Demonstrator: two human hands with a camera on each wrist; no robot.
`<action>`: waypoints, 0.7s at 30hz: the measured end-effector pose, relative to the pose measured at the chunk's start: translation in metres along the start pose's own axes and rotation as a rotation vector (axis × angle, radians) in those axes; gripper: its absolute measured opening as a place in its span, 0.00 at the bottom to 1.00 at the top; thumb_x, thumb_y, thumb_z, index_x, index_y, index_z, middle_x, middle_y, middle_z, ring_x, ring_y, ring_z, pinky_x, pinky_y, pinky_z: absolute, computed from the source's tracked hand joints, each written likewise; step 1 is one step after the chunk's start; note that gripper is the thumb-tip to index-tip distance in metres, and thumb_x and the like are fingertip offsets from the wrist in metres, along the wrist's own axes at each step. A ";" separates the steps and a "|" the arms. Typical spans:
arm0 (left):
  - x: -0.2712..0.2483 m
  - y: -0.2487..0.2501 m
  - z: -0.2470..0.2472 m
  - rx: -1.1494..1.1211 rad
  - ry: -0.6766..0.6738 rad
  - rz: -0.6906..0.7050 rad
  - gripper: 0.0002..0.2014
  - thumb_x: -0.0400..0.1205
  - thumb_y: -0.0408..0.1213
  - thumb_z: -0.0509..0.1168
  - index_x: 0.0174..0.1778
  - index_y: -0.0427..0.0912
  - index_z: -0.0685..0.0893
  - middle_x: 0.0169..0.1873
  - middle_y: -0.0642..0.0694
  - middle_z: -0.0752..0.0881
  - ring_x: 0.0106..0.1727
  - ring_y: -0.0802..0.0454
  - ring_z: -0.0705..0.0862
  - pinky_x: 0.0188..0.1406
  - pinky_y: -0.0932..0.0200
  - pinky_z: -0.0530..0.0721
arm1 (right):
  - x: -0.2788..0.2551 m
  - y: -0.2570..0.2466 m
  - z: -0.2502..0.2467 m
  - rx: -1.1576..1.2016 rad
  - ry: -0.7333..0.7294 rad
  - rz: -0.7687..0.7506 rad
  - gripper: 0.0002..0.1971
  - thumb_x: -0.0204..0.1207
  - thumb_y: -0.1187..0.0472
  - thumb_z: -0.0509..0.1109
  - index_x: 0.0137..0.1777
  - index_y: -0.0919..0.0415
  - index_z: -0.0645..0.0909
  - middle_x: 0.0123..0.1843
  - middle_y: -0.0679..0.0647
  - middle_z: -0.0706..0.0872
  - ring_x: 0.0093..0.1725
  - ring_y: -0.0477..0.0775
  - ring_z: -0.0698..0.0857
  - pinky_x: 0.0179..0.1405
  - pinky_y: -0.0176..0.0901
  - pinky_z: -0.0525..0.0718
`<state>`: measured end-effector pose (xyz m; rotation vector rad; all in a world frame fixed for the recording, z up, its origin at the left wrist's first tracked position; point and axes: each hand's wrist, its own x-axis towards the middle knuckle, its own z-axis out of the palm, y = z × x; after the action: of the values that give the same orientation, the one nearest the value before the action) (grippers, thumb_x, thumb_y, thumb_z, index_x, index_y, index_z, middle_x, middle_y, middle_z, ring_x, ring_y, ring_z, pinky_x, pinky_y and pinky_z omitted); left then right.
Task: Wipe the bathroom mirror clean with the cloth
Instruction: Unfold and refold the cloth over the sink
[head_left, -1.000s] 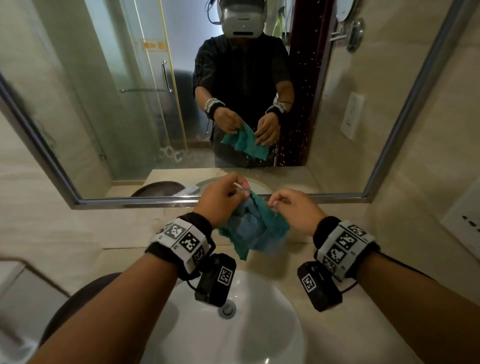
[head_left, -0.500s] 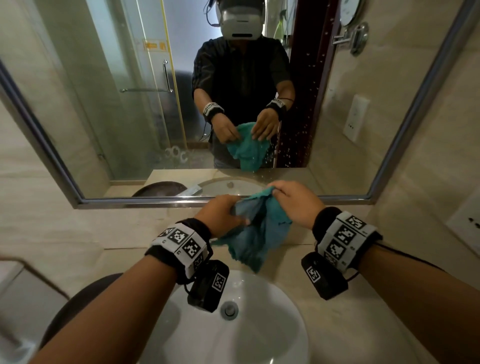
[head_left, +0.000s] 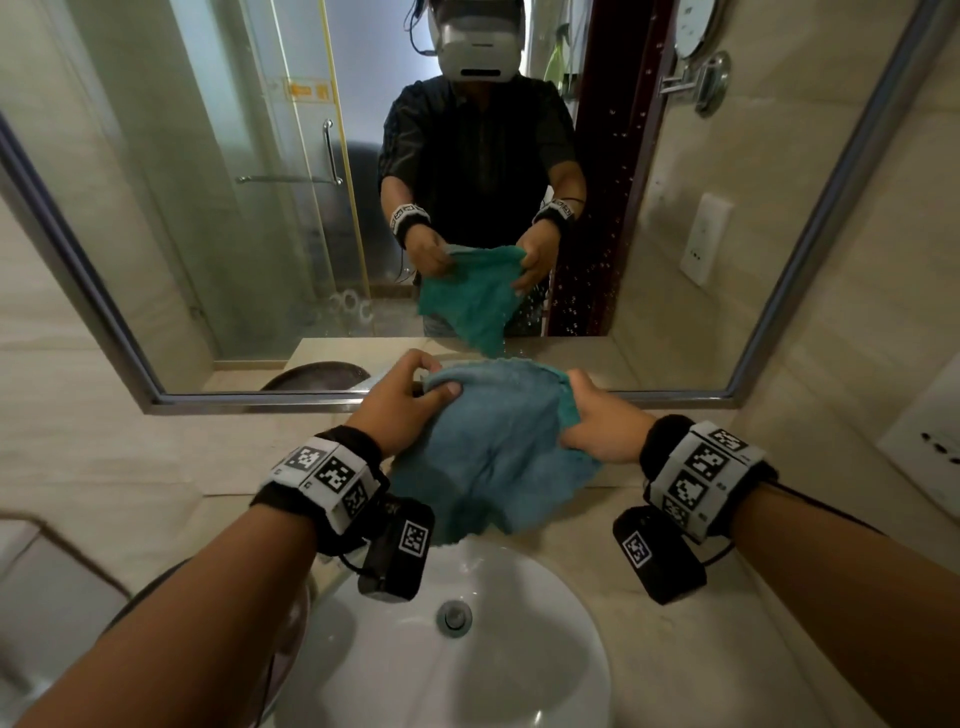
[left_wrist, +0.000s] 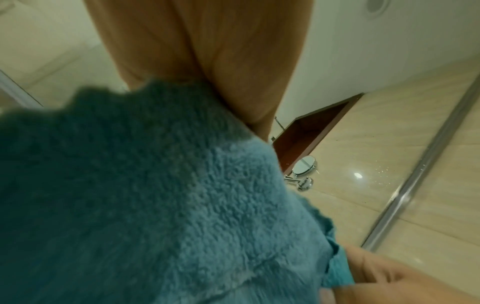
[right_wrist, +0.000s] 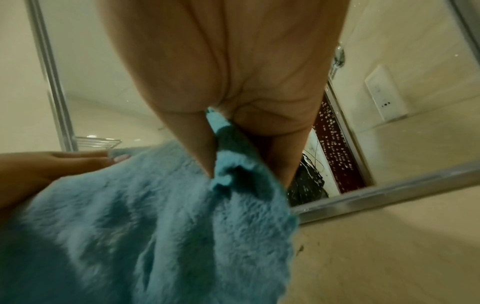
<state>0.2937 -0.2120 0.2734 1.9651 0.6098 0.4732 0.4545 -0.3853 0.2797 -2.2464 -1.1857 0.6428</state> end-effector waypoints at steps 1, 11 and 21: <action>-0.001 0.000 -0.002 -0.049 0.009 -0.035 0.08 0.81 0.45 0.66 0.50 0.53 0.73 0.42 0.40 0.88 0.43 0.42 0.87 0.43 0.47 0.86 | 0.001 0.003 0.002 0.023 0.003 0.031 0.27 0.75 0.66 0.69 0.68 0.60 0.58 0.55 0.61 0.81 0.52 0.58 0.83 0.47 0.51 0.83; -0.010 0.001 -0.011 -0.280 -0.065 -0.128 0.01 0.79 0.34 0.67 0.44 0.42 0.82 0.41 0.43 0.82 0.42 0.48 0.81 0.37 0.57 0.81 | 0.009 0.007 -0.003 0.665 0.192 0.133 0.04 0.79 0.58 0.68 0.52 0.54 0.78 0.55 0.58 0.81 0.49 0.53 0.82 0.42 0.42 0.81; -0.008 -0.010 -0.012 0.409 -0.024 0.056 0.14 0.80 0.35 0.67 0.60 0.46 0.75 0.48 0.44 0.80 0.47 0.48 0.80 0.39 0.63 0.78 | 0.014 0.015 -0.005 0.340 0.198 -0.063 0.17 0.76 0.74 0.64 0.56 0.52 0.76 0.58 0.57 0.82 0.58 0.60 0.83 0.60 0.59 0.82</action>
<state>0.2781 -0.2049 0.2695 2.3766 0.6772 0.3789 0.4740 -0.3825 0.2717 -1.9301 -0.9652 0.5377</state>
